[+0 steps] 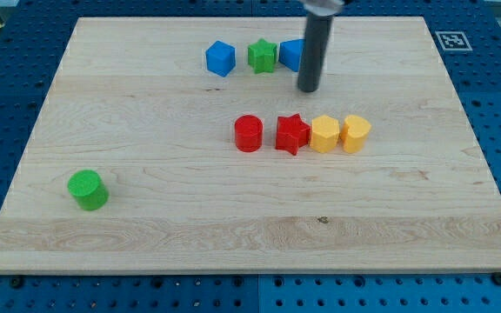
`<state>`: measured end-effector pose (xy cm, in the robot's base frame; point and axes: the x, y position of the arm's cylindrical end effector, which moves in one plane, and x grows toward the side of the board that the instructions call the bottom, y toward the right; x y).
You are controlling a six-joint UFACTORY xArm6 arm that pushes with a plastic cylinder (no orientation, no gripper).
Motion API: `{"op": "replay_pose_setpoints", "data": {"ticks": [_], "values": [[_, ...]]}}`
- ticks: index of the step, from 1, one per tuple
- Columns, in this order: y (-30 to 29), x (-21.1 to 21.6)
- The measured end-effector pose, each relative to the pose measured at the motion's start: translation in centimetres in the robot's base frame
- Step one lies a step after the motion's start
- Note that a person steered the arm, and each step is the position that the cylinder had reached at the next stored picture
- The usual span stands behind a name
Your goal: Move the green circle to the left of blue cube
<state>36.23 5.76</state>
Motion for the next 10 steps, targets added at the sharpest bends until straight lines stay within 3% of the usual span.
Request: {"op": "replay_pose_setpoints", "data": {"ticks": [2,3,5,6,7,8,10], "values": [[-16.3,2.2],[-20.5,8.0],[-15.0,18.3],[-17.7,24.5],[-23.1,24.6],[-27.0,21.6],[-26.2,18.4]]}}
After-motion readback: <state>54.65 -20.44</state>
